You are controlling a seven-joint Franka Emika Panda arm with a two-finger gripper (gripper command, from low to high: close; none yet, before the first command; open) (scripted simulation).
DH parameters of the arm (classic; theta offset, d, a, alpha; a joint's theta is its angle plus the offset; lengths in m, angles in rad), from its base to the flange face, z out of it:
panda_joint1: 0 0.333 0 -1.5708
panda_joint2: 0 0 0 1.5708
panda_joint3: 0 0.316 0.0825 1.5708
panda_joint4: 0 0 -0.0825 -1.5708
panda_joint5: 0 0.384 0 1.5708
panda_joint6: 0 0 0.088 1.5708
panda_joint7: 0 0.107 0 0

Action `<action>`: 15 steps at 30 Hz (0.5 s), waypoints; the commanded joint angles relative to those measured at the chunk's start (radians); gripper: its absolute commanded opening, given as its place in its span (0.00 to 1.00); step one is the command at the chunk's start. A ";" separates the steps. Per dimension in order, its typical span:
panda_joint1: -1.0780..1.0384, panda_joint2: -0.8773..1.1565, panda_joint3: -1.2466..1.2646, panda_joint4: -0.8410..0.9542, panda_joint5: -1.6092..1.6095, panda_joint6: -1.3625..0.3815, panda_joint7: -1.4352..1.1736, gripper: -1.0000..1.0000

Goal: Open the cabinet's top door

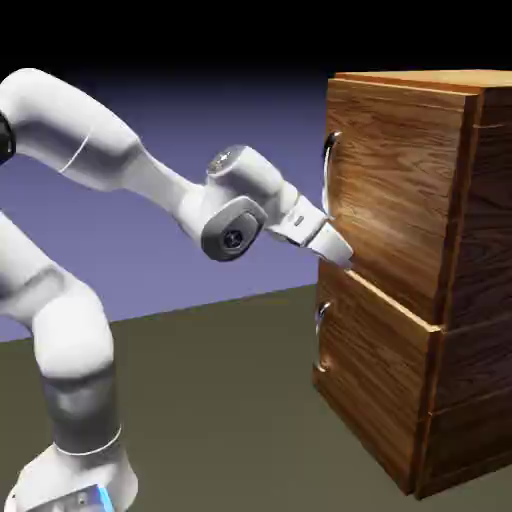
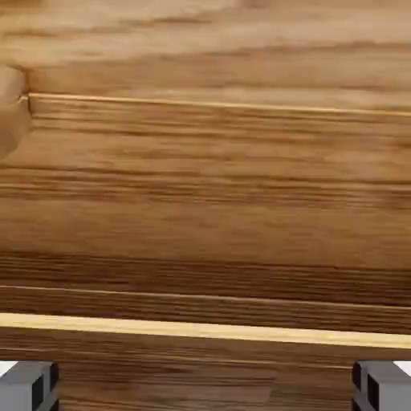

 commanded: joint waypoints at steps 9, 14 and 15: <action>-0.207 -0.151 0.171 0.127 0.392 -0.178 0.139 1.00; -0.275 -0.207 0.256 0.143 0.609 -0.197 0.274 1.00; -0.289 -0.219 0.273 0.146 0.653 -0.200 0.301 1.00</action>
